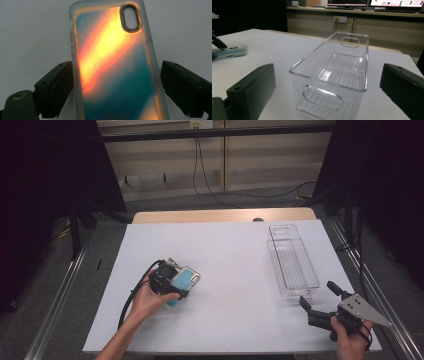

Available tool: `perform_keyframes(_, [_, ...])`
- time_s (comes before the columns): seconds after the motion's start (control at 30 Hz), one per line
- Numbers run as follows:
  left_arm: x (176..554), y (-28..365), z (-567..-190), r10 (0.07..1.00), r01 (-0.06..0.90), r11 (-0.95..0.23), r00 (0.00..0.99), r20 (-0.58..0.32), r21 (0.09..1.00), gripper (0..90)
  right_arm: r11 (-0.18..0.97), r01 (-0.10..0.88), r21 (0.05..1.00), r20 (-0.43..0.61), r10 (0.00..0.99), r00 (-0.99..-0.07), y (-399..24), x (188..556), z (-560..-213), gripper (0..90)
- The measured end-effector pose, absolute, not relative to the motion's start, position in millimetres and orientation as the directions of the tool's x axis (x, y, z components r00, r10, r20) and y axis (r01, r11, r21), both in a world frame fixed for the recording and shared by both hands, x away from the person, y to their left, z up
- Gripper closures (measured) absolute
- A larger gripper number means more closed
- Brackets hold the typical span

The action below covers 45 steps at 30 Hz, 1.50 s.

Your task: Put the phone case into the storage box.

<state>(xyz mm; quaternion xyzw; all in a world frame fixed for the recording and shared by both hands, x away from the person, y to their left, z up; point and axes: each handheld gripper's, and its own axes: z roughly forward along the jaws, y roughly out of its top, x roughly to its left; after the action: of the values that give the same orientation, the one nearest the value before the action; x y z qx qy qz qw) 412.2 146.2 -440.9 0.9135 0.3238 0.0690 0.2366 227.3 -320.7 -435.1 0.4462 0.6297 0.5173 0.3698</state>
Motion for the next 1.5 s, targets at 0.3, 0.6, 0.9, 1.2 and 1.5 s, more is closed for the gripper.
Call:
perform_keyframes(0.3, [407.7, 150.0, -445.3, 0.642, 0.558, -0.646, 0.766, -0.024, 0.521, 13.3, 0.064, 0.178, 0.982, -0.002, 0.944, -0.331, -320.3, 227.2, -434.9, 0.0])
perform_keyframes(0.6, [409.4, 145.6, -442.4, 0.655, 0.581, -0.653, 0.755, -0.022, 0.485, 15.2, 0.066, 0.181, 0.981, -0.002, 0.943, -0.333, -319.2, 227.7, -435.2, 0.0])
perform_keyframes(0.9, [409.4, 142.2, -440.0, 0.673, 0.602, -0.649, 0.739, -0.017, 0.465, 16.9, 0.067, 0.179, 0.982, -0.002, 0.941, -0.338, -319.6, 227.5, -435.0, 0.0])
perform_keyframes(1.2, [408.0, 142.2, -438.6, 0.676, 0.601, -0.648, 0.737, -0.010, 0.468, 17.1, 0.071, 0.186, 0.980, -0.004, 0.941, -0.339, -319.0, 228.6, -435.6, 0.0])
perform_keyframes(1.5, [409.2, 144.4, -437.6, 0.690, 0.620, -0.623, 0.722, -0.038, 0.477, 17.1, 0.067, 0.180, 0.981, -0.003, 0.942, -0.336, -320.8, 227.3, -435.2, 0.0])
